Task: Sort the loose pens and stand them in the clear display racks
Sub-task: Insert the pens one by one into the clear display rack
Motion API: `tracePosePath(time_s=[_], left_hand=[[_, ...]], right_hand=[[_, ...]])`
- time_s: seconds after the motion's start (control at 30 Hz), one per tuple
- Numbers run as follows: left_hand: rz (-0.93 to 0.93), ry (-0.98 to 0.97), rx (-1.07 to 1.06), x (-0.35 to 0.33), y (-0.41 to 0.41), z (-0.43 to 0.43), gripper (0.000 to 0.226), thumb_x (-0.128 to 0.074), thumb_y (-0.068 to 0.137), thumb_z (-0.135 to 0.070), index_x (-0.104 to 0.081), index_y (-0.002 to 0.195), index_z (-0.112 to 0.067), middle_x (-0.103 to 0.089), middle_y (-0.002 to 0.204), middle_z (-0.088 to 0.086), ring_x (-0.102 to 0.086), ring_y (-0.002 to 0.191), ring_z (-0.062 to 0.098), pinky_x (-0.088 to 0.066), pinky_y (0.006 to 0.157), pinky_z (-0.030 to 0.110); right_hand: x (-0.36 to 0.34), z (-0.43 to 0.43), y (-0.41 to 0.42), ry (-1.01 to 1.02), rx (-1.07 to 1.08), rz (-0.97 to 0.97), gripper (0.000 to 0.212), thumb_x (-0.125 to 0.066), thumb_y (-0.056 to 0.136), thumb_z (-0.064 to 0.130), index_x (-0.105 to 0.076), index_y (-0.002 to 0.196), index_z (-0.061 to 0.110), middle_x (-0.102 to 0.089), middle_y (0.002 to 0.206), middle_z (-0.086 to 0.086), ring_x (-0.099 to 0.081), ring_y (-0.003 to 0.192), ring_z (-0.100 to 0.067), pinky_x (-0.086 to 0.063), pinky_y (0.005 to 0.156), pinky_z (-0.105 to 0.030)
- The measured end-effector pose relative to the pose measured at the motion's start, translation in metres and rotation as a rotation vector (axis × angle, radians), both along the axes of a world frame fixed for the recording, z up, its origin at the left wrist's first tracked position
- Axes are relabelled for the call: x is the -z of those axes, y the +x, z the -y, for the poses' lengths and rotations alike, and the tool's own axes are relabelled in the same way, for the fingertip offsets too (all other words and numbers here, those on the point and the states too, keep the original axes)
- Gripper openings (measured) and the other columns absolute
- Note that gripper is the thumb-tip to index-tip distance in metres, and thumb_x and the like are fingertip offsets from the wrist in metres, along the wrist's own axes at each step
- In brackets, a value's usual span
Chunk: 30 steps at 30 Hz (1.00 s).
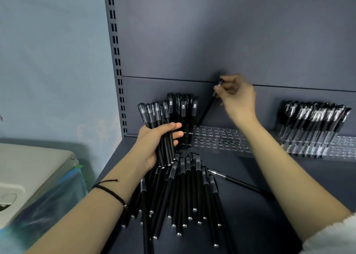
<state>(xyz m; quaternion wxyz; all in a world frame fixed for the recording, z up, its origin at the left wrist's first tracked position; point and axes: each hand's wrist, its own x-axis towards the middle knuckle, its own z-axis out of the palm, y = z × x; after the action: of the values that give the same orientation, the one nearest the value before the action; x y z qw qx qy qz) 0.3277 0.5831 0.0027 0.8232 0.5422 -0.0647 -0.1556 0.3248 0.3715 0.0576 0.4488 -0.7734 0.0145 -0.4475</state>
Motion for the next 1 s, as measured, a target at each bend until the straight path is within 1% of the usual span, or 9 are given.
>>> tracePosePath(time_s=[0.17, 0.3, 0.43, 0.53, 0.6, 0.73, 0.87, 0.93, 1.0], left_hand=[[-0.019, -0.018, 0.007, -0.002, -0.003, 0.000, 0.017, -0.066, 0.090, -0.010, -0.068, 0.102, 0.002, -0.077, 0.095, 0.006, -0.075, 0.082, 0.016, -0.057, 0.059, 0.024], [-0.044, -0.051, 0.007, -0.004, -0.006, 0.001, 0.016, -0.069, 0.087, -0.011, -0.070, 0.099, 0.000, -0.076, 0.094, 0.009, -0.075, 0.079, 0.017, -0.057, 0.057, 0.024], [-0.068, -0.047, 0.005, -0.008, -0.010, 0.000, 0.022, -0.073, 0.083, -0.013, -0.070, 0.103, -0.004, -0.075, 0.086, 0.014, -0.073, 0.065, 0.015, -0.055, 0.053, 0.022], [-0.035, -0.024, 0.048, -0.009, -0.012, 0.002, 0.019, -0.073, 0.084, -0.015, -0.070, 0.097, -0.002, -0.075, 0.079, 0.010, -0.072, 0.063, 0.013, -0.055, 0.053, 0.021], [0.010, -0.018, 0.067, -0.008, -0.013, 0.005, 0.016, -0.071, 0.084, -0.015, -0.072, 0.094, -0.002, -0.076, 0.082, 0.008, -0.073, 0.069, 0.013, -0.055, 0.055, 0.021], [0.049, -0.058, 0.068, -0.008, -0.014, 0.008, 0.013, -0.070, 0.084, -0.013, -0.072, 0.092, -0.004, -0.077, 0.090, 0.006, -0.074, 0.077, 0.014, -0.057, 0.058, 0.022], [0.044, -0.106, 0.080, -0.009, -0.016, 0.006, 0.013, -0.066, 0.088, -0.012, -0.071, 0.094, -0.002, -0.076, 0.095, 0.010, -0.075, 0.080, 0.018, -0.058, 0.059, 0.023], [-0.008, -0.144, 0.074, -0.009, -0.015, 0.005, 0.011, -0.065, 0.089, -0.010, -0.071, 0.093, -0.001, -0.076, 0.095, 0.011, -0.075, 0.080, 0.019, -0.060, 0.060, 0.024], [-0.036, -0.141, 0.057, -0.007, -0.013, 0.005, 0.010, -0.065, 0.090, -0.009, -0.069, 0.096, -0.003, -0.076, 0.096, 0.009, -0.075, 0.082, 0.019, -0.059, 0.058, 0.023]], right_hand=[[0.006, -0.007, 0.002, -0.051, -0.034, -0.059, 0.025, -0.070, 0.087, 0.015, -0.057, 0.093, 0.035, -0.064, 0.082, 0.012, -0.067, 0.080, -0.016, -0.058, 0.076, -0.041], [0.014, -0.014, 0.001, -0.301, -0.057, -0.199, 0.017, -0.063, 0.093, 0.028, -0.070, 0.107, 0.024, -0.069, 0.090, 0.013, -0.064, 0.085, -0.006, -0.051, 0.077, -0.017], [0.008, -0.020, -0.004, -0.222, -0.043, -0.225, 0.046, -0.044, 0.096, 0.050, -0.073, 0.100, 0.014, -0.072, 0.091, -0.008, -0.065, 0.082, -0.023, -0.055, 0.075, -0.041], [-0.005, -0.029, -0.013, -0.125, -0.112, -0.101, 0.035, -0.052, 0.096, 0.041, -0.072, 0.089, 0.014, -0.070, 0.078, 0.003, -0.061, 0.069, -0.008, -0.050, 0.070, -0.028], [-0.013, -0.036, -0.019, -0.146, -0.226, -0.204, 0.027, -0.060, 0.092, 0.041, -0.072, 0.085, 0.018, -0.067, 0.071, 0.010, -0.054, 0.059, 0.004, -0.043, 0.059, -0.014], [-0.010, -0.048, -0.018, -0.132, -0.360, -0.442, 0.026, -0.072, 0.085, 0.029, -0.068, 0.107, 0.014, -0.071, 0.086, 0.004, -0.060, 0.058, -0.002, -0.039, 0.043, -0.017], [-0.011, -0.049, -0.017, 0.147, -0.462, -0.309, 0.021, -0.065, 0.090, 0.007, -0.063, 0.111, 0.003, -0.067, 0.084, -0.001, -0.058, 0.056, -0.004, -0.040, 0.042, -0.016], [-0.018, -0.043, -0.019, 0.300, -0.447, -0.153, 0.019, -0.059, 0.093, 0.003, -0.059, 0.111, 0.007, -0.064, 0.084, -0.004, -0.057, 0.056, -0.004, -0.043, 0.044, -0.017], [-0.022, -0.032, -0.019, 0.261, -0.304, 0.010, 0.026, -0.057, 0.094, 0.002, -0.053, 0.111, 0.020, -0.062, 0.083, -0.004, -0.059, 0.057, -0.007, -0.046, 0.047, -0.020]])
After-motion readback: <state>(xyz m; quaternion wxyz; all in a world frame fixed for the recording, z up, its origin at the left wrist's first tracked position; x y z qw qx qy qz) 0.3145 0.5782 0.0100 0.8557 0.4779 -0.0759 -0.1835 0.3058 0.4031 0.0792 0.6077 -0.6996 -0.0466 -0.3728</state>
